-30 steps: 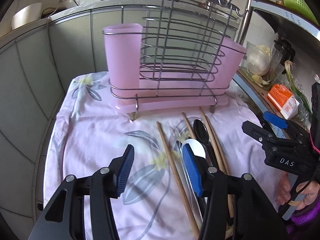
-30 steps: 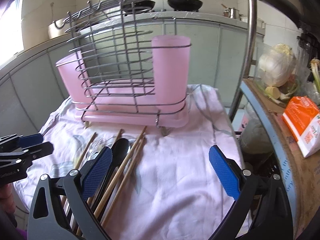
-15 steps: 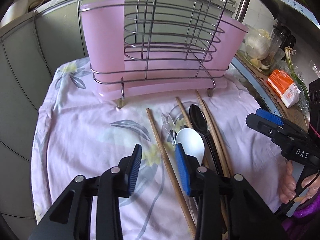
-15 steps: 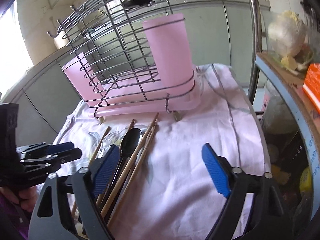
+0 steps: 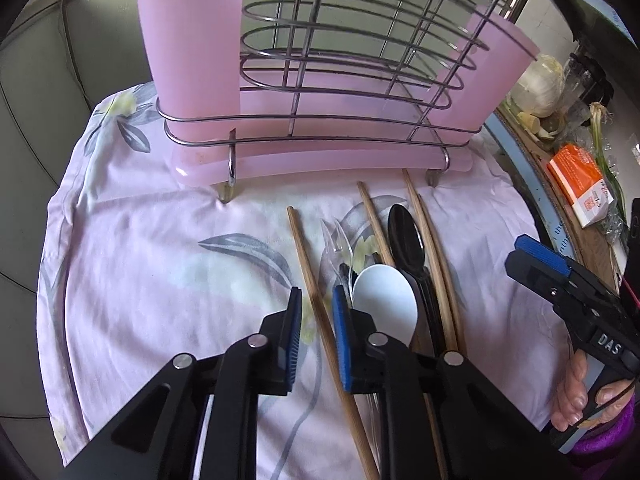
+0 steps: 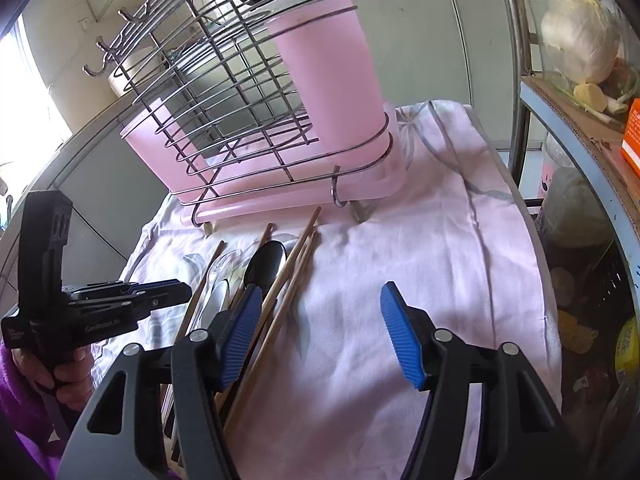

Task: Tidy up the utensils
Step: 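Lower both tools toward the loose utensils in front of the holder, then grasp a wooden chopstick with the left tool while the right tool grasps another chopstick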

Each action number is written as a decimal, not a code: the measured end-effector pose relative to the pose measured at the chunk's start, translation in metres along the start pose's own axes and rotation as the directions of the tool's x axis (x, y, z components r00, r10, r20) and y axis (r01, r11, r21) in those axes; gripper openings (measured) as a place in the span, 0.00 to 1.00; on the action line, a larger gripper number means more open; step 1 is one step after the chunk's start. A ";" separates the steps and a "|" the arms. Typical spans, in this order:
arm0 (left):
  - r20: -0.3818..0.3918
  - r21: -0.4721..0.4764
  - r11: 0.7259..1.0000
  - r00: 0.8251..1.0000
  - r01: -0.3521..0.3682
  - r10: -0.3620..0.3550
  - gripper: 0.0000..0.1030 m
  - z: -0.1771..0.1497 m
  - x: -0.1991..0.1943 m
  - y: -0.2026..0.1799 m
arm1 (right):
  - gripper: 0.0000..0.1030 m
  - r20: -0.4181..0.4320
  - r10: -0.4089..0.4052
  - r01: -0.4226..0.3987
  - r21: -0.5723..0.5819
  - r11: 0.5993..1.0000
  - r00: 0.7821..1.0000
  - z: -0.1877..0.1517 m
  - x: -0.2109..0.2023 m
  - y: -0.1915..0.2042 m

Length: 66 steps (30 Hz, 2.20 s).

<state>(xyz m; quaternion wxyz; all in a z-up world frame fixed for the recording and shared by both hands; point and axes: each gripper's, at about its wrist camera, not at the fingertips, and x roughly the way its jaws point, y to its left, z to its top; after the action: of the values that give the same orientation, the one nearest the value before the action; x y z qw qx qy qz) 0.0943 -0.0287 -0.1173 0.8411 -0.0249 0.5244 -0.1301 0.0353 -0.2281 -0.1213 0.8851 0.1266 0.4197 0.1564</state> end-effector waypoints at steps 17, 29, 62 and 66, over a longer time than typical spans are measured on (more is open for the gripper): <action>-0.038 -0.077 0.994 0.997 -0.075 0.072 0.05 0.001 0.003 0.020 | 0.40 -0.166 0.036 -0.029 0.046 0.999 0.986 0.003 0.037 0.009; -0.070 -0.121 0.987 0.993 -0.105 0.097 0.06 -0.007 0.008 0.047 | 0.21 -0.252 -0.126 0.117 -0.052 0.992 0.960 0.006 0.073 0.039; -0.247 -0.108 0.993 0.969 -0.051 0.023 0.05 0.022 0.021 0.058 | 0.09 -0.324 -0.039 0.082 0.120 0.989 0.945 0.004 0.065 -0.017; -0.215 -0.137 0.990 0.977 -0.026 -0.004 0.05 0.012 0.007 0.062 | 0.09 -0.288 -0.020 0.064 0.144 0.987 0.957 0.000 0.053 -0.025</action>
<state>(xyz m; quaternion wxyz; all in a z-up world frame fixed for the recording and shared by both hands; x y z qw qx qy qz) 0.1200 0.0280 -0.1288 0.7763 -0.0662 0.6202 -0.0907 0.0711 -0.2314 -0.1673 0.8062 0.1607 0.5564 0.1215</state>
